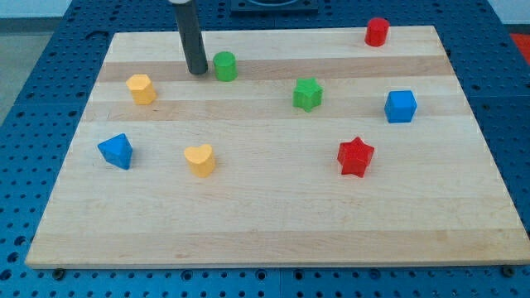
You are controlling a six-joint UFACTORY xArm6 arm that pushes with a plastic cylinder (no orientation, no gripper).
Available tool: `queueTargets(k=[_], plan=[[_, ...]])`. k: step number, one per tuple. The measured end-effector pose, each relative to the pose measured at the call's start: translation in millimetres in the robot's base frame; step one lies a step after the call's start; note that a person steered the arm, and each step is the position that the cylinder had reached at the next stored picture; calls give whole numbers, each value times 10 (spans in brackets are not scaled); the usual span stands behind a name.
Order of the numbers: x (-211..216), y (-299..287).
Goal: Slide green circle towards top right
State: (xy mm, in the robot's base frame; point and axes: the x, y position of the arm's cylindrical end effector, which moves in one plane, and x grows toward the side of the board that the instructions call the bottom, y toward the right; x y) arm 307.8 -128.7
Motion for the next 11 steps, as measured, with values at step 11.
queueTargets(k=[11], plan=[[-85, 1214]])
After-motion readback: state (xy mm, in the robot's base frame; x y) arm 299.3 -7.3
